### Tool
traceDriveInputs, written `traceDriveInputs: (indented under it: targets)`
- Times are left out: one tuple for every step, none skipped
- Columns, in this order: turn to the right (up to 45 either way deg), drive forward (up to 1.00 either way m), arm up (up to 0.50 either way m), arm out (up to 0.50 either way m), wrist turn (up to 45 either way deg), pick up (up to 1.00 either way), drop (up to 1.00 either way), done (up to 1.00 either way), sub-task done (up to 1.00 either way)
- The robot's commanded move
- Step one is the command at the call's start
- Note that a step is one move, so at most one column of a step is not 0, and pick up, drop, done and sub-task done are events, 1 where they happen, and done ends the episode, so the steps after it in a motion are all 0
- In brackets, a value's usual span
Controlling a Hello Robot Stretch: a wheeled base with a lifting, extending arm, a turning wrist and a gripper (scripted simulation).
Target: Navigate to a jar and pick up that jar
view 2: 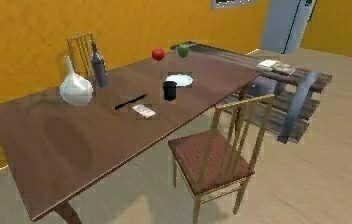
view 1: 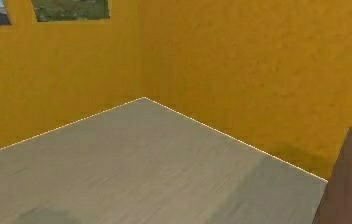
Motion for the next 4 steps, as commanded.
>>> traceDriveInputs:
  targets:
    - [-24.0,0.00,0.00,0.00,0.0,0.00,0.00,0.00,0.00]
    - [42.0,0.00,0.00,0.00,0.0,0.00,0.00,0.00,0.00]
    - [0.0,0.50,0.00,0.00,0.0,0.00,0.00,0.00,0.00]
    - [18.0,0.00,0.00,0.00,0.0,0.00,0.00,0.00,0.00]
